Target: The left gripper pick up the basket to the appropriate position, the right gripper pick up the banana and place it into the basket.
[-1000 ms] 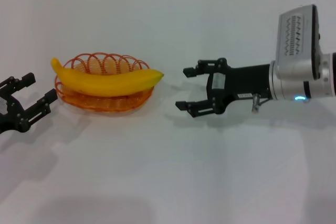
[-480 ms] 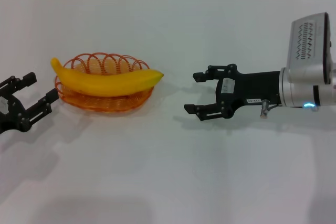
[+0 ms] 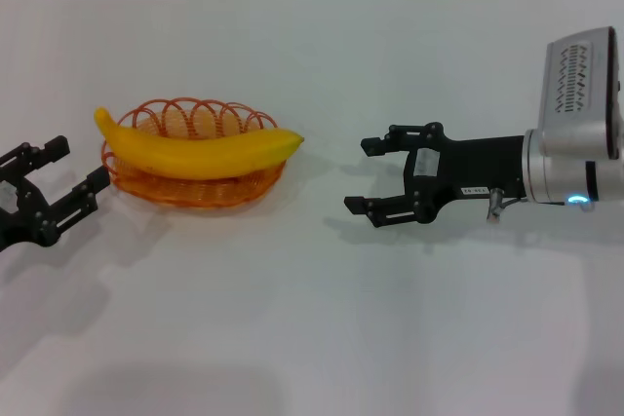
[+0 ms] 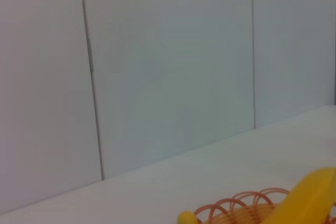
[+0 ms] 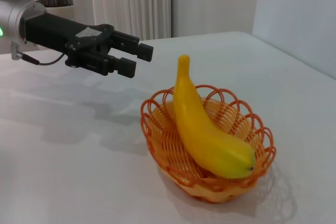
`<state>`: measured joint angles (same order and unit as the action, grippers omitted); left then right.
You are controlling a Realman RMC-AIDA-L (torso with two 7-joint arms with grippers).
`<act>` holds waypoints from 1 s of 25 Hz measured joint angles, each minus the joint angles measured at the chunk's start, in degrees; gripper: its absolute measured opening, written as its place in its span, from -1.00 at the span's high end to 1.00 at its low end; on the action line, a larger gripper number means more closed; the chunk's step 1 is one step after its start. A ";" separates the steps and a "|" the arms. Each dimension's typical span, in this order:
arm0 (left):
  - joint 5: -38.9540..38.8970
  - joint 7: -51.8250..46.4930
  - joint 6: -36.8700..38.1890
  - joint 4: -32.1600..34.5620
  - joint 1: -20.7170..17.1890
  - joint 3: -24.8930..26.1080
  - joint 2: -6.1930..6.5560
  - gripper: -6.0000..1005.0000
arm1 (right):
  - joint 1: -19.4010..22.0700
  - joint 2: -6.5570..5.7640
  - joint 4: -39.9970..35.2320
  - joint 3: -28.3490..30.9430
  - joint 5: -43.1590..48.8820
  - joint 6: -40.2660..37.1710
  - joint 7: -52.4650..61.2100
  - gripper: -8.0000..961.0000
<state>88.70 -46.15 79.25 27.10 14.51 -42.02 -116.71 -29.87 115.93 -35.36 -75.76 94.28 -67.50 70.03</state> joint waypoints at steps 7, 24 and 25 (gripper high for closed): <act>0.63 0.72 -0.52 -1.06 0.02 0.03 0.07 -0.28 | 0.08 0.00 0.11 0.00 -0.02 0.02 -0.04 -0.74; 1.59 0.47 -4.02 -2.75 -0.80 -0.35 0.32 -0.28 | 0.89 0.00 -0.15 0.00 -0.07 0.35 -0.08 -0.74; 1.59 0.45 -4.04 -2.82 -0.80 -0.35 0.31 -0.28 | 0.89 0.00 -0.15 0.00 -0.07 0.35 -0.07 -0.74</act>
<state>90.29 -45.70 75.21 24.27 13.71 -42.37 -116.41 -28.98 115.93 -35.51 -75.76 94.21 -67.15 69.96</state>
